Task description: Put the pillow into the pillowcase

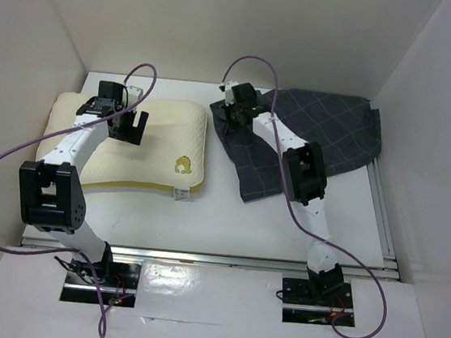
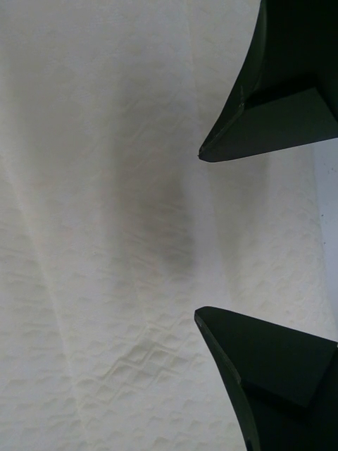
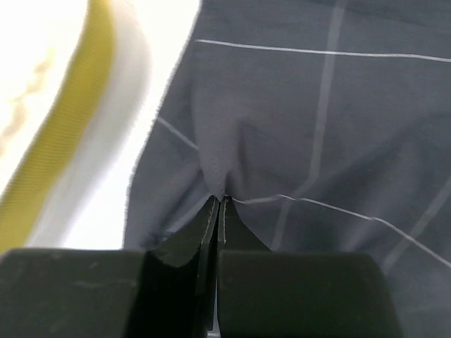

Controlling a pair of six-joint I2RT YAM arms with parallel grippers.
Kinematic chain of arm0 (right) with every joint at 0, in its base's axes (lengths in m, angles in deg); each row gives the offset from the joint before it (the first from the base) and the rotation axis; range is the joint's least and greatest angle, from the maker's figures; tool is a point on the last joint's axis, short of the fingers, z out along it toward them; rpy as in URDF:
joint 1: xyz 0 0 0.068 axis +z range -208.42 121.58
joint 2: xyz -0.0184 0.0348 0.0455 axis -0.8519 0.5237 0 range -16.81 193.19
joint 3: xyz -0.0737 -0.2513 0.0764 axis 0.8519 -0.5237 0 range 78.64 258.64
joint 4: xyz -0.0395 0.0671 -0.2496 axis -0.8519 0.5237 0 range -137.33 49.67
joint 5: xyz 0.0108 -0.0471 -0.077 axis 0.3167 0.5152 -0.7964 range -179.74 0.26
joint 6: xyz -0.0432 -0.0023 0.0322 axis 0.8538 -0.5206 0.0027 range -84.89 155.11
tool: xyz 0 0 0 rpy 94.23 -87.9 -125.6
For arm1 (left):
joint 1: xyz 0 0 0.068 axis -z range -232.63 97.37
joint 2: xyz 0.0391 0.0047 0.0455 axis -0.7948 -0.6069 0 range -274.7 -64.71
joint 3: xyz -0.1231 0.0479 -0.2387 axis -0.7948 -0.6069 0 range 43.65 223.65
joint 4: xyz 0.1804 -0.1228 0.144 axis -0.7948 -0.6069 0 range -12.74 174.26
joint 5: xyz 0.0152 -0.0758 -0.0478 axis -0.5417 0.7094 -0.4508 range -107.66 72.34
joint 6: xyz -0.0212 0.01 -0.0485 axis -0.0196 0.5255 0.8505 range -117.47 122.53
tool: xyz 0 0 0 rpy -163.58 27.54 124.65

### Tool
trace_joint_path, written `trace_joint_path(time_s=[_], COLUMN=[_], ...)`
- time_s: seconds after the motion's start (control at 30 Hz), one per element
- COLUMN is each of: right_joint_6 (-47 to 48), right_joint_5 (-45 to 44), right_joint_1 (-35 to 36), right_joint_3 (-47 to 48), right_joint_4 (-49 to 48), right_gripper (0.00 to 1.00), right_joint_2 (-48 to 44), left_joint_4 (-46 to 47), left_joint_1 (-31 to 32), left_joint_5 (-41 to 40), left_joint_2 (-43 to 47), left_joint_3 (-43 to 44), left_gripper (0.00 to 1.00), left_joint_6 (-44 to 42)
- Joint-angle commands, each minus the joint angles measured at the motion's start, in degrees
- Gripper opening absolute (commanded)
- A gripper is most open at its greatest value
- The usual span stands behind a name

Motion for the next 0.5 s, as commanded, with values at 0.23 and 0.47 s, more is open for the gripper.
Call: trace_joint_path(time_s=[0.23, 0.47], right_joint_6=[4.82, 5.35], right_joint_5=[-2.20, -2.20], right_joint_1=[-10.89, -13.18], right_joint_3=[-0.34, 1.24], right_joint_4=[-0.94, 1.23], right_gripper=[0.00, 0.27], right_joint_2=[-9.22, -5.63], left_joint_4=[0.71, 0.18], left_joint_1=[0.26, 0.26], left_joint_5=[1.97, 2.50], left_joint_2=[-2.14, -2.14], left_joint_3=[4.09, 5.23], left_gripper=[0.98, 0.98], left_joint_6=[0.37, 0.37])
